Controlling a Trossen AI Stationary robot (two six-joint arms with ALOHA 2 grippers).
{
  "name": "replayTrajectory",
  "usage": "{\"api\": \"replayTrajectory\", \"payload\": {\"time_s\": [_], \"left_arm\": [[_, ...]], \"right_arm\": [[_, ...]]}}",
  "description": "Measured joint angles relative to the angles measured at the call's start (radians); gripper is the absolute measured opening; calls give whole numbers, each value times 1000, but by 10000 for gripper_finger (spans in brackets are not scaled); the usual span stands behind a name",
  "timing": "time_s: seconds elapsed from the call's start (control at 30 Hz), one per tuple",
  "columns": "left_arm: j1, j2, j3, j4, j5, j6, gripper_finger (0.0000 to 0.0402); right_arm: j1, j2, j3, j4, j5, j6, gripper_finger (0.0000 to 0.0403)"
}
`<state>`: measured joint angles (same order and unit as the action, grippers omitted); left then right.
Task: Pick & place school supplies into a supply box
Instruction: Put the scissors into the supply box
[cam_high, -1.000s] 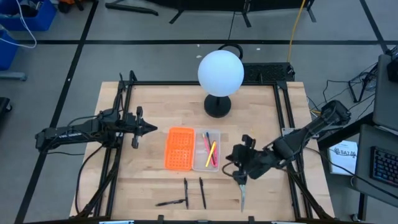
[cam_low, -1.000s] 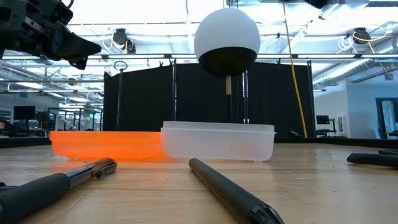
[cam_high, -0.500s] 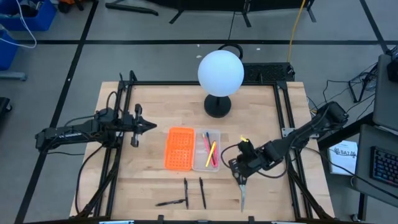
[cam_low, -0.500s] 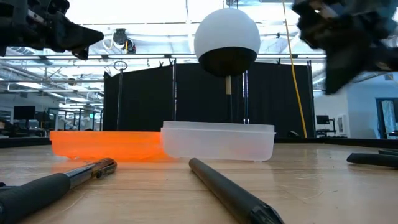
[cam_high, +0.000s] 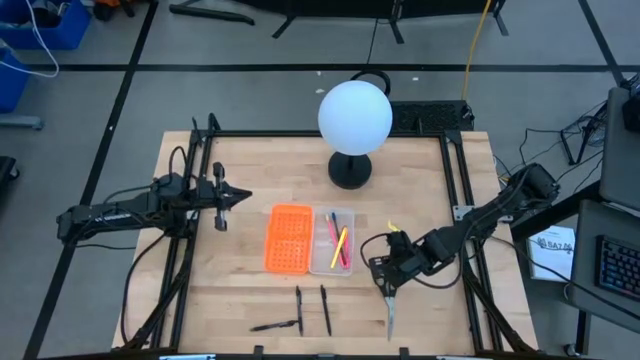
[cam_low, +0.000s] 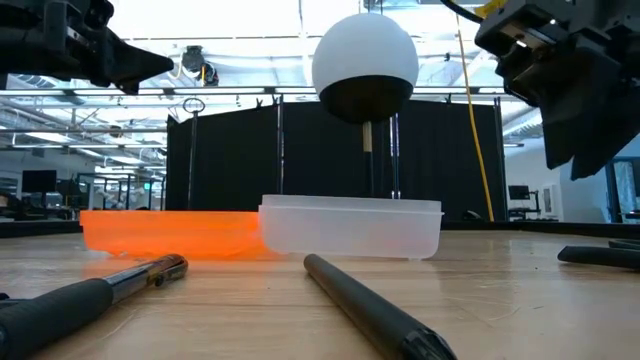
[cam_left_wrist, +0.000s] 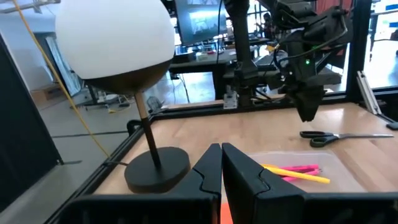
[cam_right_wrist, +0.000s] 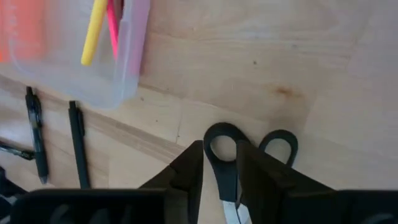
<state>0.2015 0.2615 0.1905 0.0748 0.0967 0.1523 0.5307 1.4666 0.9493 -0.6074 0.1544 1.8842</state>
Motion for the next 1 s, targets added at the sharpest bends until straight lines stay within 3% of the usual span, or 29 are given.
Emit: {"api": "replayTrajectory", "payload": {"time_s": [0.27, 0.7, 1.0], "left_arm": [[0, 0, 0, -5, 1, -31, 21], [0, 0, 0, -22, 3, -48, 21], [0, 0, 0, -22, 3, -46, 21]], "right_arm": [[18, 39, 0, 27, -55, 62, 92], [21, 168, 3, 113, -108, 13, 96], [21, 166, 64, -28, -107, -10, 96]]}}
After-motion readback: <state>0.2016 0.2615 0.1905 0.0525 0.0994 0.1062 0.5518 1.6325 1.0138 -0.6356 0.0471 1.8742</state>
